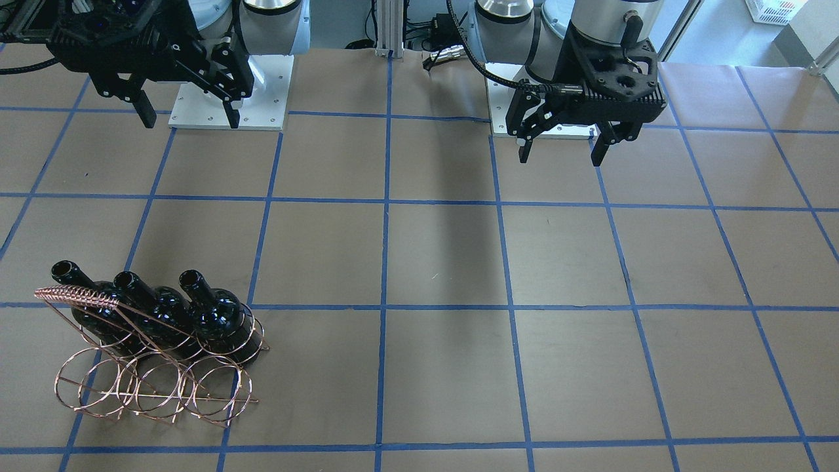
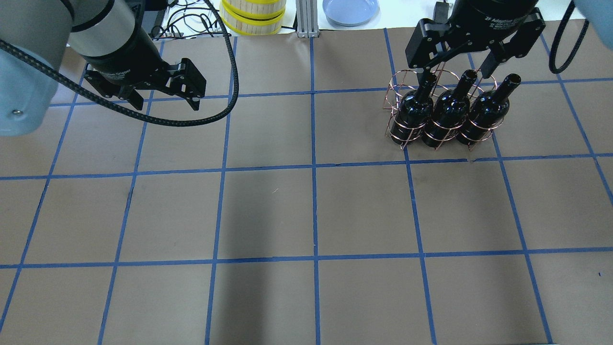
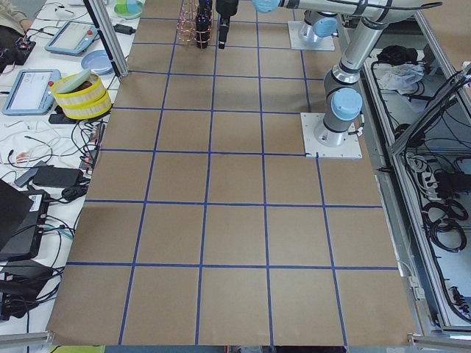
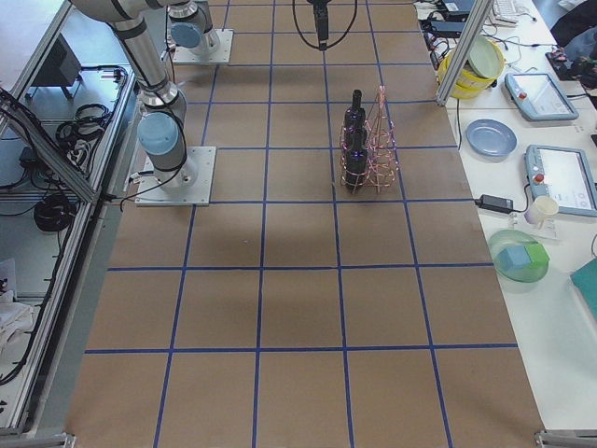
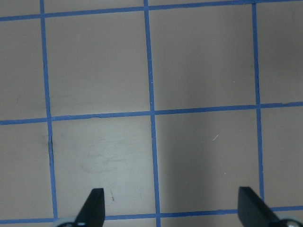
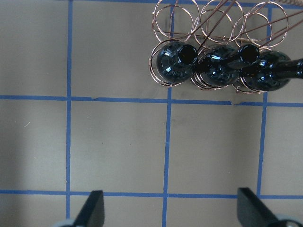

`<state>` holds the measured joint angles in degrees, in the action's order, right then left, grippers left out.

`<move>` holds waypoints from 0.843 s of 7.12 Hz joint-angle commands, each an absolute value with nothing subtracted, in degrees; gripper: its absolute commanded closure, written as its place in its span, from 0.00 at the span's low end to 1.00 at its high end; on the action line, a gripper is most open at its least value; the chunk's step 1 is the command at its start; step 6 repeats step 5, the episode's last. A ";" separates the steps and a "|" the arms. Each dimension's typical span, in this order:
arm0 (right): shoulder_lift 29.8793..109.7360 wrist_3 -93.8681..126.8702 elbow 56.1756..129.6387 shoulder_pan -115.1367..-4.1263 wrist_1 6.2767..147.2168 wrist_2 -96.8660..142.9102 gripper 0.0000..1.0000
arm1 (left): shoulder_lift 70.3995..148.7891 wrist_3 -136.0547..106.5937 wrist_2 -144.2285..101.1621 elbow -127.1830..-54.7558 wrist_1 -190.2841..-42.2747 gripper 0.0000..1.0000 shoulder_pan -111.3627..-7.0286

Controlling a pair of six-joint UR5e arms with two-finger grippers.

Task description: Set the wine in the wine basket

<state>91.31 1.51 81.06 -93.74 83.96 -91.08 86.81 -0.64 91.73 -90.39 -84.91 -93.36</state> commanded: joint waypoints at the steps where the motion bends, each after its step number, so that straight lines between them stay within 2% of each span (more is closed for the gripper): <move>1: 91.49 1.76 81.12 -93.78 82.71 -90.88 0.00 | 86.75 -0.62 91.76 -89.83 -85.60 0.00 -92.82; 6: 91.49 2.02 81.12 -93.69 82.62 -91.05 0.00 | 86.75 -0.27 91.76 -88.77 -87.62 0.00 -92.11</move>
